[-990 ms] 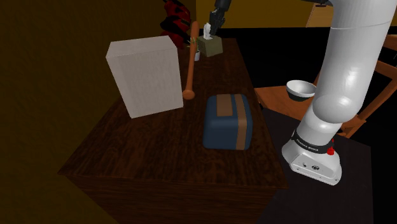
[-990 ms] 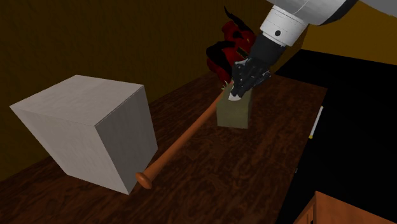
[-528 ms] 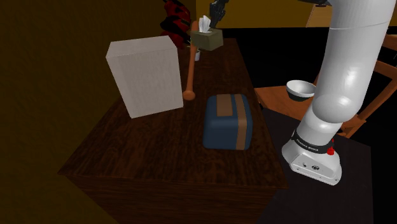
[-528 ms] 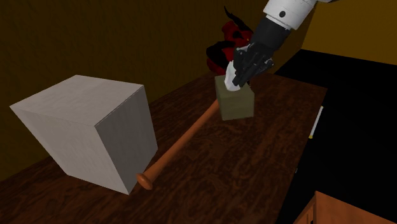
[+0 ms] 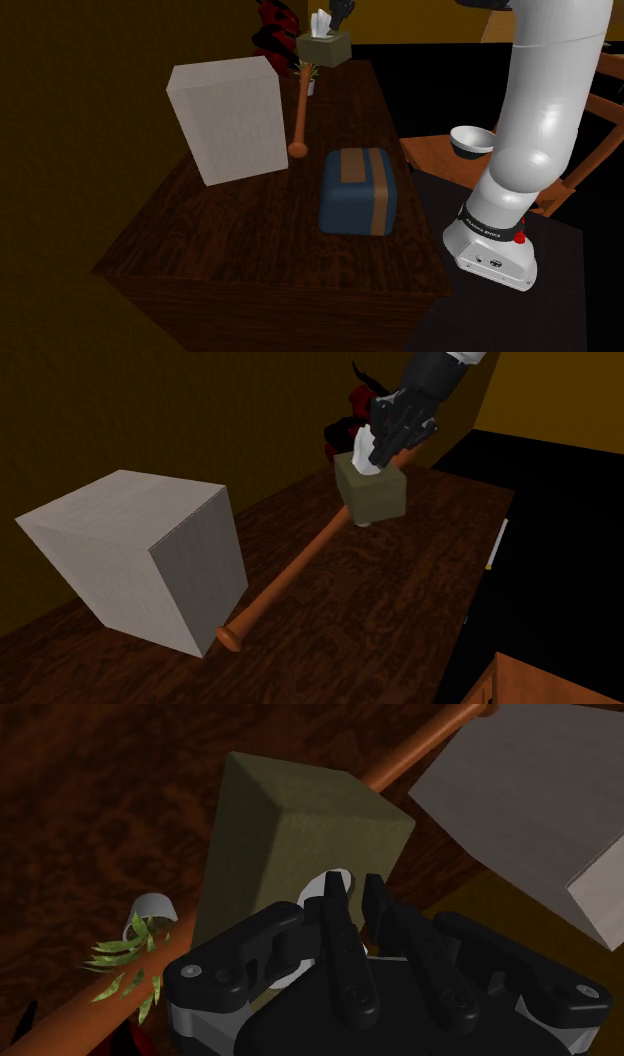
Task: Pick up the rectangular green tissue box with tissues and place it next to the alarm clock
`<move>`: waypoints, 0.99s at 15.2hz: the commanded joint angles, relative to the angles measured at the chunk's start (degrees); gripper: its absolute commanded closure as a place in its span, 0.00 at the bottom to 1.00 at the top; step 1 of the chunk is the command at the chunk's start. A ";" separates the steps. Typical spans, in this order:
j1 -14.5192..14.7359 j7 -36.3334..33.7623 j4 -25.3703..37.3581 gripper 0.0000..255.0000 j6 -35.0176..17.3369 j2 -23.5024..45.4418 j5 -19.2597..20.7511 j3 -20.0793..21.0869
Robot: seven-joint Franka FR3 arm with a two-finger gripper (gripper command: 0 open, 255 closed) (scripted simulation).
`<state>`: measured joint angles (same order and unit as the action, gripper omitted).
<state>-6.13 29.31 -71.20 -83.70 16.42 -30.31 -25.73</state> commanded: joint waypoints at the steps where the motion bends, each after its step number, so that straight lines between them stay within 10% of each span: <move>1: -0.43 -0.66 2.45 1.00 1.82 0.57 -0.34 0.00; 5: -1.64 -1.76 7.67 1.00 5.29 2.28 -1.35 0.02; 15: 8.56 -10.01 -26.30 1.00 -7.23 -25.72 10.47 4.72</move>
<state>1.99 20.45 -95.19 -90.41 -6.86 -20.73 -21.72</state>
